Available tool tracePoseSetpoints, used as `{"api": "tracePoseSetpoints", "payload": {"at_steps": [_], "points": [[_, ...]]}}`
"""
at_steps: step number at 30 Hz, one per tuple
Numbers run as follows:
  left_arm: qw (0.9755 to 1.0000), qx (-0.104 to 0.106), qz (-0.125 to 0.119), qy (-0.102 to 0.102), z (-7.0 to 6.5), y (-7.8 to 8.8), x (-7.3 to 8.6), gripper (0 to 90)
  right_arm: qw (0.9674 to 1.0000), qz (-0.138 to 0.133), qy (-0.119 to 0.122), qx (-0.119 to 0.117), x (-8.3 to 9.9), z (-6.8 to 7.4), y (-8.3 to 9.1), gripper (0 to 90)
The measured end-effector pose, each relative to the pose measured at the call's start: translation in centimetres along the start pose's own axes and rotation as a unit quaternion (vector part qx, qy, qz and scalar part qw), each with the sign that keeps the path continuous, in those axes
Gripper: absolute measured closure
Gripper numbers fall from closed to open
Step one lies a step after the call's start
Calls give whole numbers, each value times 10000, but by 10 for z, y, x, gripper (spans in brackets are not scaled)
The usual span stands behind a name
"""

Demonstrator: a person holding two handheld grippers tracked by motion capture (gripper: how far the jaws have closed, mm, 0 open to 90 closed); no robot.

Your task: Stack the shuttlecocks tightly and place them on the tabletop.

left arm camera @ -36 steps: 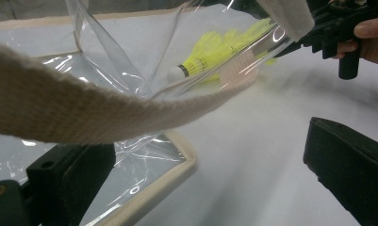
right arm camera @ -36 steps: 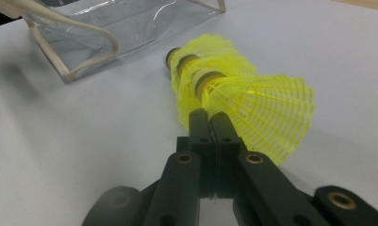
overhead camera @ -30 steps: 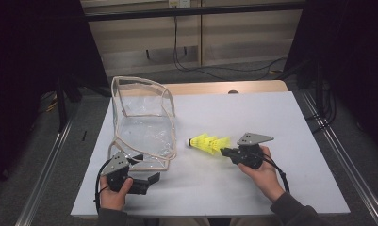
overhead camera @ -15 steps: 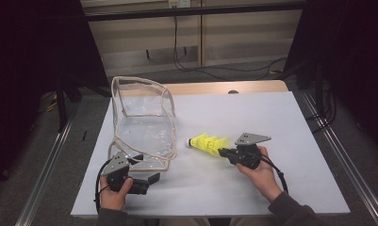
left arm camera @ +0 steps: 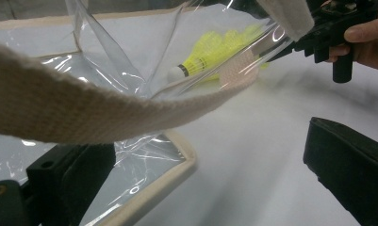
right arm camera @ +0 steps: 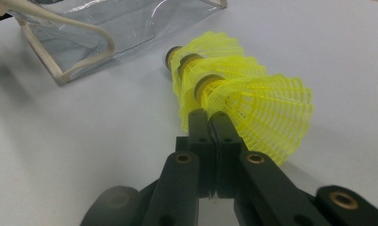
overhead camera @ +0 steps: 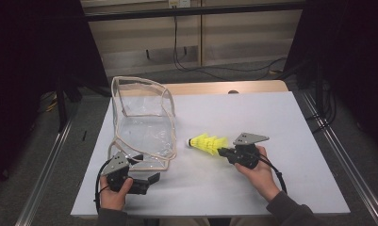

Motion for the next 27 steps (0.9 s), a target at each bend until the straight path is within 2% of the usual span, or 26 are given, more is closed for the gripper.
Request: {"api": "tracePoseSetpoints", "payload": {"at_steps": [27], "points": [[10000,1,-5,12,0,-1,0,29,10000,0,-27,47,-1,1,-2,890]]}}
Point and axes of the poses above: each handheld gripper's, and its own axes: y roughly backward along the jaws, x roughly out of its underside, z roughly to its left, the point moved 3 cm from there along -y, roughly forward along the jaws, and after that the axes turned 9 degrees about z, right-handed, at the moved point
